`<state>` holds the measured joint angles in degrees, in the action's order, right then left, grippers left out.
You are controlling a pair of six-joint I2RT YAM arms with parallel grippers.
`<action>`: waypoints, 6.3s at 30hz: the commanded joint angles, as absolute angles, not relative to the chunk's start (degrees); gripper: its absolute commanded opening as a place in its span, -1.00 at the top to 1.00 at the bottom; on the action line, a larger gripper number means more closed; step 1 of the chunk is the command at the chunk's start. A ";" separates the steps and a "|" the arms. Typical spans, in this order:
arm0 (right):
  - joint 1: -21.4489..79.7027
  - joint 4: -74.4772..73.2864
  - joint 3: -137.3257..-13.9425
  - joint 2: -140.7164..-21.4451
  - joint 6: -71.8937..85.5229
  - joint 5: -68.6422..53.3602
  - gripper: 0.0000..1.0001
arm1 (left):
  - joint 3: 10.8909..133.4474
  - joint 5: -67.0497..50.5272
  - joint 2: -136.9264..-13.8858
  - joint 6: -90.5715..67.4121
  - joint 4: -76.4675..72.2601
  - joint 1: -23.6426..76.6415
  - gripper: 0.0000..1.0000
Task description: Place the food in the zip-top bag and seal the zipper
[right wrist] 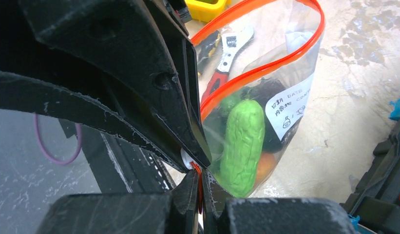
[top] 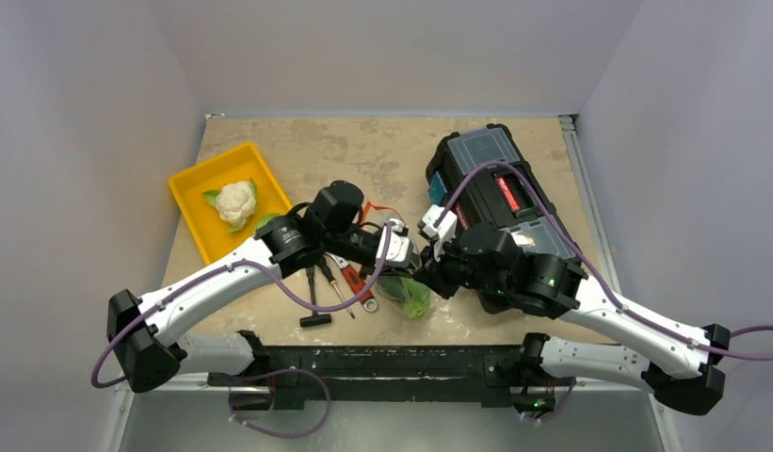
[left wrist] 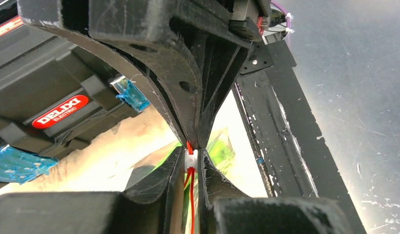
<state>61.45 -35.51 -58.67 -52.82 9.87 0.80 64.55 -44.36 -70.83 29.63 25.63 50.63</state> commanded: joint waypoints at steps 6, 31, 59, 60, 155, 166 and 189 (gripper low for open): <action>62.05 -34.57 -59.22 -51.72 20.54 24.68 1.00 | 65.84 -32.92 -69.42 28.70 21.36 50.49 1.00; 62.06 -49.37 -58.98 -41.15 40.24 48.02 1.00 | 64.04 -21.83 -66.01 34.52 24.16 40.06 1.00; 62.05 -48.53 -57.57 -39.79 39.64 47.20 1.00 | 63.81 -21.80 -68.04 33.91 23.38 27.52 1.00; 62.05 -48.39 -57.57 -39.81 39.64 47.12 1.00 | 63.81 -21.80 -68.03 34.12 23.44 27.47 1.00; 43.06 -18.00 -118.99 -115.95 -11.55 37.96 1.00 | 52.03 23.30 -52.91 29.88 -9.63 27.29 -0.94; 49.34 -23.02 -133.60 -138.78 -6.46 29.79 0.68 | 51.70 28.63 -50.85 28.77 -11.64 26.38 -0.95; 48.69 -26.46 -94.57 -93.14 11.67 13.67 -0.87 | 51.90 26.64 -47.66 18.48 -8.05 26.69 -1.00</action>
